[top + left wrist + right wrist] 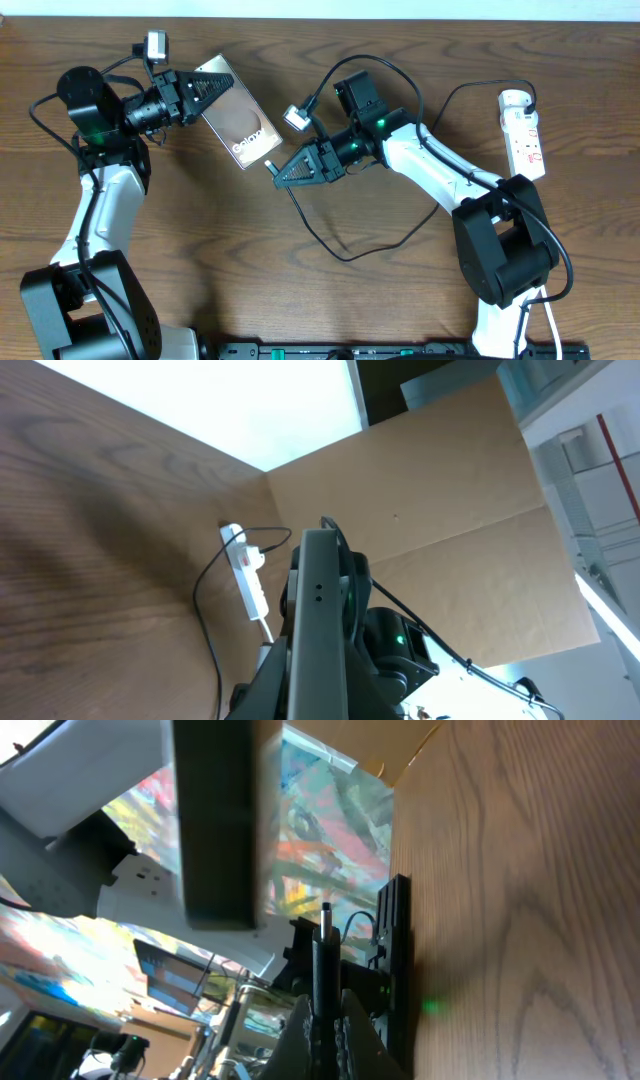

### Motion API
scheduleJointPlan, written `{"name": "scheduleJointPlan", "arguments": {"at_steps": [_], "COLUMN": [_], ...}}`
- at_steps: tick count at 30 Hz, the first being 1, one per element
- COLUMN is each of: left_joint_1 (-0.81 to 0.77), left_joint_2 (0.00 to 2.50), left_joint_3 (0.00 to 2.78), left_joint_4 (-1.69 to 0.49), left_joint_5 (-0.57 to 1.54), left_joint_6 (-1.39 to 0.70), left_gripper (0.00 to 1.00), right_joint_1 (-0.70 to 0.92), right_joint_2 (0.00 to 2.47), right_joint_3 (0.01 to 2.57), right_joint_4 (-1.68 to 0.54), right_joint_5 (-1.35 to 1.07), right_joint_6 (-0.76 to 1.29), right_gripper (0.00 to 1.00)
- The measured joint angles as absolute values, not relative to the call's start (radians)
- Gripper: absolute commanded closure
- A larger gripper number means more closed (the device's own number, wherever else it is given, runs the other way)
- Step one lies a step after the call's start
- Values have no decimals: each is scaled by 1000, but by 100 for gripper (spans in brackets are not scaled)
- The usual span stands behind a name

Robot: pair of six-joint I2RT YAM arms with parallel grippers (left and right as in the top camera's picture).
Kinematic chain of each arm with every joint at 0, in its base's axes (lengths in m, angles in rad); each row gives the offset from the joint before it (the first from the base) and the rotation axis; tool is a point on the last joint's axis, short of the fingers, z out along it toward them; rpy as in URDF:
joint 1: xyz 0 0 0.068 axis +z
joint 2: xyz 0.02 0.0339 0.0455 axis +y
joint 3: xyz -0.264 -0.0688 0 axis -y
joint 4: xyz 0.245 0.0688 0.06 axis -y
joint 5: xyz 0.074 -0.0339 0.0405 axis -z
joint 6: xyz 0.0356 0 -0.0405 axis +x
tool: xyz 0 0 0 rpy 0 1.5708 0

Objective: Plug charger to phone and switch on socket
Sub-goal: 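Push the plug into the phone's port with the right gripper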

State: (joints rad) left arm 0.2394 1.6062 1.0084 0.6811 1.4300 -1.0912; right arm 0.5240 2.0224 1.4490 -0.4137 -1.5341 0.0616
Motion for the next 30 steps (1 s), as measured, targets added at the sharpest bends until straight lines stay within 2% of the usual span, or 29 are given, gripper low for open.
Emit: {"name": "scheduleJointPlan", "arguments": {"at_steps": [30], "left_joint_1": [239], "left_joint_2": [1606], "left_joint_3": [1008], "left_joint_4": [681], "left_joint_5": [1430], "left_joint_6": [-1031], "left_gripper": [93], "right_joint_1": [524], "right_joint_2": [2022], "right_joint_3": [1449], "right_joint_4": [-287], "right_joint_5": [-1535], "right_joint_6": [187], "right_gripper": [99]}}
